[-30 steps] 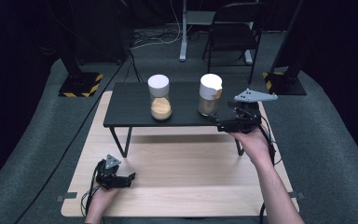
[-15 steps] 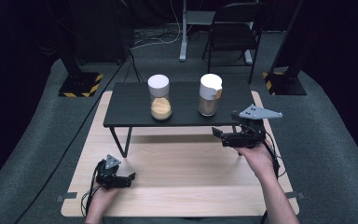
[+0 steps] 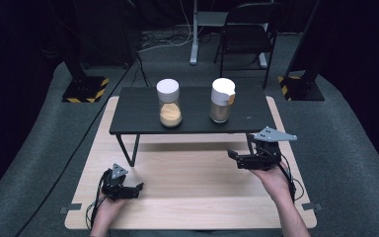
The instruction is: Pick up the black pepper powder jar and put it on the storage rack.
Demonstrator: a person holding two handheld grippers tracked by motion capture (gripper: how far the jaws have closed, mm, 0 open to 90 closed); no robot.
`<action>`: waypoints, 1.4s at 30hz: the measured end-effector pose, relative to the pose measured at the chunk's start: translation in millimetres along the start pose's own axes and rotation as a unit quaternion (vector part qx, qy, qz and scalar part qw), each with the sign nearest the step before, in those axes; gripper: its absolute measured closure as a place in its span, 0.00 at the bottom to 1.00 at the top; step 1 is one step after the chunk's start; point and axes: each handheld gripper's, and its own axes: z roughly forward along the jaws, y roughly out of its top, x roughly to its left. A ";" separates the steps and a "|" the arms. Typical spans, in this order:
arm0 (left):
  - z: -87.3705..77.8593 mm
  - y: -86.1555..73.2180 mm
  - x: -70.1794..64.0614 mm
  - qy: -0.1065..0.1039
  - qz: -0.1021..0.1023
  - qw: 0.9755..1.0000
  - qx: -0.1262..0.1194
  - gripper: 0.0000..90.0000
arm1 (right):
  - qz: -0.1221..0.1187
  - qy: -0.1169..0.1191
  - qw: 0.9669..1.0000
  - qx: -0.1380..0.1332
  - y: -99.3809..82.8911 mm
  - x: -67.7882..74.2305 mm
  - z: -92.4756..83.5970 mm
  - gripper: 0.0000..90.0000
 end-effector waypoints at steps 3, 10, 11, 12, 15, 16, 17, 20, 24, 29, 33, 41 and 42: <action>0.1 -0.2 -0.1 0.000 0.000 1.000 -0.001 0.04 | 0.002 -0.001 1.000 0.001 -3.4 -0.3 0.0 0.10; 0.1 -0.2 -0.1 0.000 0.000 1.000 -0.001 0.04 | 0.004 -0.004 1.000 0.003 -16.3 0.5 -3.4 0.11; 0.1 -0.2 -0.1 0.000 0.000 1.000 -0.001 0.04 | 0.004 -0.004 1.000 0.002 -18.4 0.4 -3.6 0.11; 0.1 -0.2 -0.1 0.000 0.000 1.000 -0.001 0.04 | 0.005 -0.004 1.000 0.003 -20.6 0.5 -3.9 0.11; 0.0 -0.2 -0.1 0.000 0.000 1.000 0.000 0.04 | 0.005 -0.005 1.000 0.004 -25.1 0.5 -3.6 0.11; 0.0 -0.3 -0.1 0.000 0.000 1.000 -0.001 0.04 | 0.008 -0.004 1.000 0.007 -29.9 -0.3 -2.7 0.11; 0.0 -0.3 -0.1 0.000 0.000 1.000 -0.001 0.04 | 0.008 -0.004 1.000 0.007 -29.9 -0.3 -2.7 0.11; -0.1 -0.4 -0.2 0.000 0.000 1.000 -0.001 0.04 | 0.012 -0.002 1.000 0.014 -37.6 -1.8 -0.2 0.11; -0.1 -0.6 -0.2 -0.001 -0.001 1.000 -0.001 0.04 | 0.018 -0.002 1.000 0.022 -48.4 -3.5 3.2 0.10; -0.1 -0.7 -0.3 -0.001 -0.001 1.000 -0.001 0.04 | 0.021 -0.005 0.999 0.032 -58.5 -5.1 6.8 0.10; -0.2 -0.6 -0.2 -0.001 0.000 1.000 -0.001 0.04 | 0.016 -0.010 0.999 0.029 -70.2 -3.1 9.1 0.11; -0.1 -0.7 -0.3 -0.001 -0.001 1.000 -0.001 0.04 | 0.014 -0.003 0.999 0.046 -83.9 -3.6 18.6 0.11; -0.1 -0.7 -0.3 -0.001 -0.001 1.000 -0.001 0.04 | 0.015 -0.001 0.999 0.049 -85.6 -4.1 20.0 0.11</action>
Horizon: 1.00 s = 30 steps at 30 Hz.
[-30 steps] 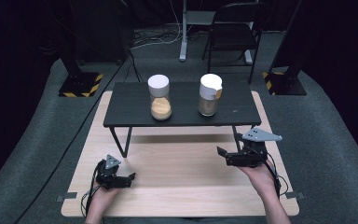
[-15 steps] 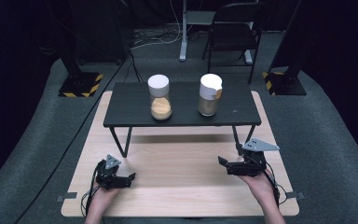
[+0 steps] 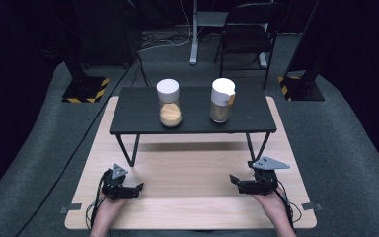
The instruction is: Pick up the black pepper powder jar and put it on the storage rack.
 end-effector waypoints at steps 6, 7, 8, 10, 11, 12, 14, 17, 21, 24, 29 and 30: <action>-0.2 0.2 0.2 0.000 0.002 1.000 0.001 0.04 | 0.006 0.005 1.000 0.017 -9.4 -2.4 9.5 0.11; -0.2 0.2 0.2 0.000 0.002 1.000 0.001 0.04 | 0.005 0.005 1.000 0.020 -10.3 -2.6 10.9 0.11; -0.2 0.2 0.2 0.000 0.002 1.000 0.001 0.04 | 0.005 0.005 1.000 0.020 -10.3 -2.6 10.9 0.11; -0.2 0.2 0.2 0.000 0.002 1.000 0.001 0.04 | 0.006 0.003 1.000 0.026 -13.2 -2.6 13.7 0.11; -0.2 0.2 0.2 -0.001 0.002 1.000 0.001 0.04 | 0.006 0.003 1.000 0.028 -14.3 -2.7 14.7 0.11; -0.3 0.1 0.2 -0.001 0.003 1.000 0.001 0.04 | 0.006 0.001 0.999 0.032 -18.4 -3.0 18.1 0.12; -0.3 0.1 0.2 -0.001 0.003 1.000 0.001 0.04 | 0.009 -0.002 0.999 0.042 -20.7 -4.1 22.3 0.12; -0.3 0.2 0.2 -0.001 0.003 1.000 0.001 0.04 | 0.010 -0.007 0.998 0.056 -23.2 -4.8 27.4 0.12; -0.3 0.1 0.3 -0.001 0.002 1.000 0.001 0.04 | 0.008 -0.012 0.998 0.069 -24.5 -4.4 31.6 0.12; -0.3 0.1 0.5 -0.002 0.003 1.000 0.001 0.04 | 0.002 -0.012 0.997 0.079 -24.8 -2.1 35.0 0.12; -0.4 0.0 0.8 -0.002 0.003 1.000 0.001 0.04 | -0.011 -0.018 0.996 0.091 -24.4 3.8 39.0 0.12; -0.4 0.0 0.8 -0.002 0.003 1.000 0.001 0.04 | -0.015 -0.020 0.995 0.093 -24.2 5.1 39.1 0.12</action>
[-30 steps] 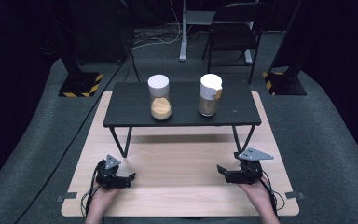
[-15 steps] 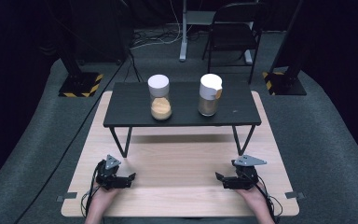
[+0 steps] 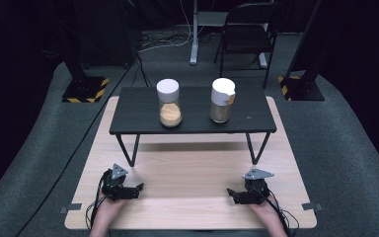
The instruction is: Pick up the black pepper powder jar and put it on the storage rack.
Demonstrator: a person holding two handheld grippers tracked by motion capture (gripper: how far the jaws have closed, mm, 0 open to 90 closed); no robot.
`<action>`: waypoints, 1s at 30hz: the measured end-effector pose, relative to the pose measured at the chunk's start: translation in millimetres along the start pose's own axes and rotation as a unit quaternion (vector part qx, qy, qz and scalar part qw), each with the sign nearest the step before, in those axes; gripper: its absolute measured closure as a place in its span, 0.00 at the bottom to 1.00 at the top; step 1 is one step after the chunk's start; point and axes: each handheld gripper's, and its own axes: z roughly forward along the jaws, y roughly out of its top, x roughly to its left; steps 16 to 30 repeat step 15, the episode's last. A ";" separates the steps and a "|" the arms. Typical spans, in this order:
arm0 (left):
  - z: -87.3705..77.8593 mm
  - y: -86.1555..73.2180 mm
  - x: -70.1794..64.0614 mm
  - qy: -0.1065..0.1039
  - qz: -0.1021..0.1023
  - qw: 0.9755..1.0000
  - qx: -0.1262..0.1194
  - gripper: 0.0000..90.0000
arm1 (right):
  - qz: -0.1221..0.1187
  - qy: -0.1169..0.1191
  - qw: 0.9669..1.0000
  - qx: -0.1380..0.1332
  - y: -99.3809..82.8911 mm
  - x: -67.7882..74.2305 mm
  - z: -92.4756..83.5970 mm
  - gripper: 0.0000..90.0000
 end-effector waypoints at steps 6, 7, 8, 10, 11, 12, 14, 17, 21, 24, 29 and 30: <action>0.0 -0.1 -0.1 0.000 0.000 1.000 0.000 0.04 | -0.016 -0.012 1.000 0.004 0.4 7.1 0.7 0.12; 0.0 0.0 -0.1 0.000 0.000 1.000 0.000 0.04 | -0.016 -0.012 1.000 0.004 0.3 7.1 0.8 0.12; 0.0 0.0 -0.1 0.000 0.000 1.000 0.000 0.04 | -0.016 -0.012 1.000 0.004 0.3 7.1 0.8 0.12; 0.0 -0.1 -0.1 0.000 0.000 1.000 0.000 0.04 | -0.016 -0.012 1.000 0.004 0.0 7.0 0.8 0.11; 0.0 -0.1 -0.1 0.000 0.000 1.000 0.000 0.04 | -0.015 -0.012 1.000 0.003 -0.1 7.3 1.0 0.11; 0.0 -0.1 -0.1 0.000 0.000 1.000 0.000 0.04 | -0.015 -0.012 1.000 0.003 -0.1 7.3 1.0 0.11; 0.0 -0.1 -0.1 0.000 0.000 1.000 0.000 0.04 | -0.015 -0.012 1.000 0.003 -0.2 7.3 1.1 0.11; 0.0 -0.1 -0.1 0.000 0.000 1.000 0.000 0.04 | -0.015 -0.012 1.000 0.003 -0.2 7.3 1.1 0.11; 0.0 -0.1 -0.1 0.000 0.000 1.000 0.000 0.04 | -0.015 -0.012 1.000 0.003 -0.2 7.3 1.1 0.11; 0.0 -0.1 -0.1 0.000 0.000 1.000 0.000 0.04 | -0.015 -0.012 1.000 0.003 -0.2 7.3 1.1 0.11; 0.0 -0.1 -0.1 0.000 0.000 1.000 0.000 0.04 | -0.015 -0.012 1.000 0.003 -0.2 7.3 1.1 0.11; 0.0 -0.1 -0.1 0.000 0.000 1.000 0.000 0.04 | -0.015 -0.012 1.000 0.003 -0.2 7.3 1.1 0.11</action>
